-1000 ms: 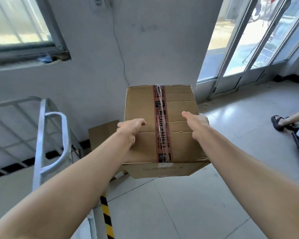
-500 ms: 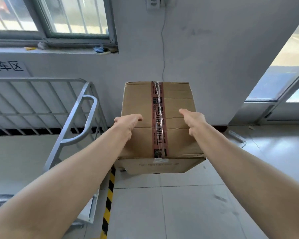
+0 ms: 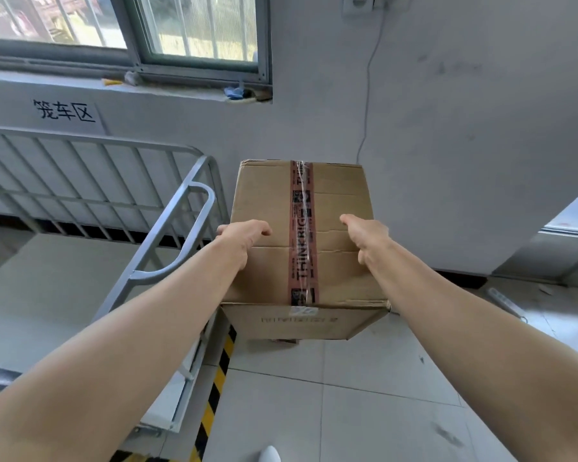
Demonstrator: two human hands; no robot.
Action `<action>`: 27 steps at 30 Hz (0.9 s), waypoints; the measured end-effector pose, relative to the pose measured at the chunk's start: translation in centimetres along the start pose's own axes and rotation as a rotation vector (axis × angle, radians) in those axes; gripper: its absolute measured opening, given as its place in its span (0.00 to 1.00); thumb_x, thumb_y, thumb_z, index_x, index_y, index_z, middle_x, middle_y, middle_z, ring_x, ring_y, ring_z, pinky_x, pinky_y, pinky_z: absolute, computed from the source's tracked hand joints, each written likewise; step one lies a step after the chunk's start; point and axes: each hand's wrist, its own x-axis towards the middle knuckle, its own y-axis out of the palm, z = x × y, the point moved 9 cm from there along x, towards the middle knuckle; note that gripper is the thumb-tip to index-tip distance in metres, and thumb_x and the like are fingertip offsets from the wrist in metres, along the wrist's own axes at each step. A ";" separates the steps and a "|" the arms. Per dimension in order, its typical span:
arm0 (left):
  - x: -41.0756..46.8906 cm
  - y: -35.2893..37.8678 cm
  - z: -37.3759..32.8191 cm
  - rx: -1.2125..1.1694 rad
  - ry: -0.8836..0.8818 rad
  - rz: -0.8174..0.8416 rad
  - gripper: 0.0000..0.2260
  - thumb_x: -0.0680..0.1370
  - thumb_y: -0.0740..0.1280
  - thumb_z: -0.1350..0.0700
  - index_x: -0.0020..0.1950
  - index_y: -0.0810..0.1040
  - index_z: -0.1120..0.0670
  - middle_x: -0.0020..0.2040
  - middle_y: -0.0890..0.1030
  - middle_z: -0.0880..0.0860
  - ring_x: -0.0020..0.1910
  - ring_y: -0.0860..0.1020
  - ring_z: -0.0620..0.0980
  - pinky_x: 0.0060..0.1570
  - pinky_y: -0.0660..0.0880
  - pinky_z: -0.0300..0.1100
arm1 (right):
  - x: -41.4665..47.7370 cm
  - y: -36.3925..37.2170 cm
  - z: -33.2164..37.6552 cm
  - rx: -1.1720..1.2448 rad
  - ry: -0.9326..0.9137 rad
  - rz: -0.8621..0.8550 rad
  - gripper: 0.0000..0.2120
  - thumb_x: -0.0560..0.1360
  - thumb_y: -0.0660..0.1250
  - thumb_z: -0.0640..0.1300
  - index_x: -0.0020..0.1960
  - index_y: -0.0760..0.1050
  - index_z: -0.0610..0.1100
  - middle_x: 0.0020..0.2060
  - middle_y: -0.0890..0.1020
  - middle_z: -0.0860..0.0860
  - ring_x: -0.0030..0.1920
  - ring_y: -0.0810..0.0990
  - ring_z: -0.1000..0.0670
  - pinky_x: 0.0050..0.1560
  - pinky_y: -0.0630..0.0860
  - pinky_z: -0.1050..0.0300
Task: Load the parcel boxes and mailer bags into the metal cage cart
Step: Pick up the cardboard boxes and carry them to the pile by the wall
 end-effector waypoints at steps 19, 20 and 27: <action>11.9 7.4 -3.9 -0.011 -0.145 -0.108 0.42 0.70 0.74 0.48 0.76 0.54 0.56 0.71 0.65 0.58 0.68 0.65 0.59 0.64 0.64 0.53 | 16.9 6.2 5.8 -0.072 0.011 0.186 0.34 0.73 0.70 0.53 0.73 0.63 0.39 0.68 0.71 0.46 0.63 0.73 0.46 0.50 0.68 0.57; 12.5 7.4 -3.5 -0.005 -0.159 -0.114 0.43 0.70 0.74 0.48 0.76 0.53 0.56 0.71 0.64 0.58 0.69 0.65 0.60 0.65 0.64 0.54 | 17.4 6.9 5.7 -0.081 0.017 0.192 0.35 0.73 0.69 0.53 0.73 0.62 0.39 0.68 0.71 0.46 0.64 0.72 0.46 0.50 0.68 0.57; 19.9 6.3 -0.7 0.050 -0.206 -0.101 0.43 0.68 0.73 0.44 0.76 0.54 0.54 0.70 0.67 0.58 0.67 0.67 0.60 0.65 0.64 0.55 | 21.1 12.7 1.7 -0.069 0.140 0.147 0.40 0.69 0.69 0.57 0.74 0.61 0.41 0.70 0.67 0.47 0.66 0.69 0.44 0.58 0.69 0.53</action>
